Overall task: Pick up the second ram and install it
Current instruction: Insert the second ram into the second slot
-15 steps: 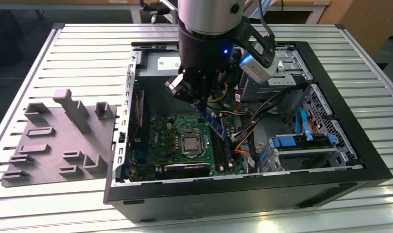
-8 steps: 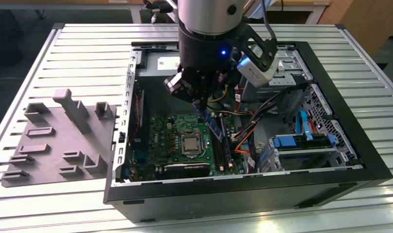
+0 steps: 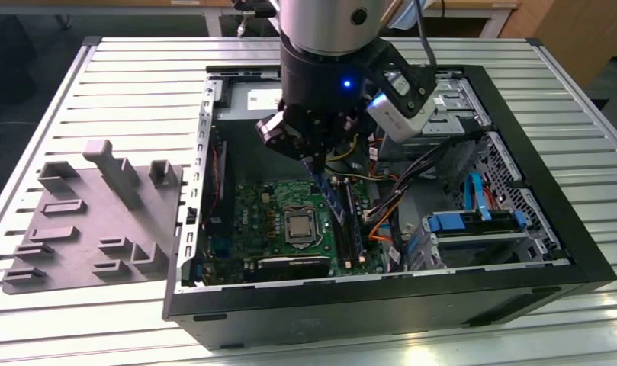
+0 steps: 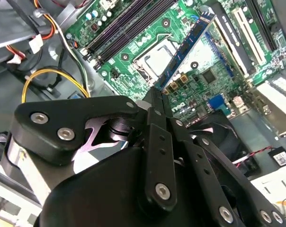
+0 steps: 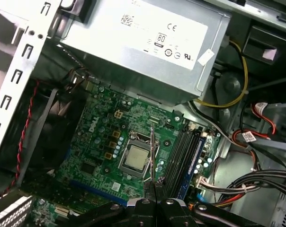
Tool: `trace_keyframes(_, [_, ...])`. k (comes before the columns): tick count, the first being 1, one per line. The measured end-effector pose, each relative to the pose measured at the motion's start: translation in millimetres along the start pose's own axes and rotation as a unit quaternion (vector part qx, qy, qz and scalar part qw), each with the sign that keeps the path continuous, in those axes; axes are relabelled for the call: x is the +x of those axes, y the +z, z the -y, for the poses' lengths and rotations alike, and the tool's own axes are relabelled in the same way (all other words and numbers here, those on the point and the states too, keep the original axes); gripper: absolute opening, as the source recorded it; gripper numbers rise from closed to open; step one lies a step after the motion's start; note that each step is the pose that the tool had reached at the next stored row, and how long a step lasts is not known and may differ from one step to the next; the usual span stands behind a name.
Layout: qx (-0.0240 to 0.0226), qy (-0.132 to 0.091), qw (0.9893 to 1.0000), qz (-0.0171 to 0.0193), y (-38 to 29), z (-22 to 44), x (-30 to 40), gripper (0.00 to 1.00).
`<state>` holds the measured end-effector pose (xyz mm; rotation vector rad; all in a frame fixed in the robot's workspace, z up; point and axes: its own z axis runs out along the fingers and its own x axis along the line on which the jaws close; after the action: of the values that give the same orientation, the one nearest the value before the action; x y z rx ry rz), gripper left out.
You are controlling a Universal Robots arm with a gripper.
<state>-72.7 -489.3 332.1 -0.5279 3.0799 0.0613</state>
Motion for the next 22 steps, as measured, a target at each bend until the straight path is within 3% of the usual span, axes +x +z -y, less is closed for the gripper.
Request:
trace_keyframes(10, [0.001, 0.043, 0.9991, 0.0016, 0.2, 0.0, 0.0, 0.11])
trace_keyframes(22, [0.0021, 0.1, 0.995, 0.0036, 1.1, 0.1, -0.1, 0.11])
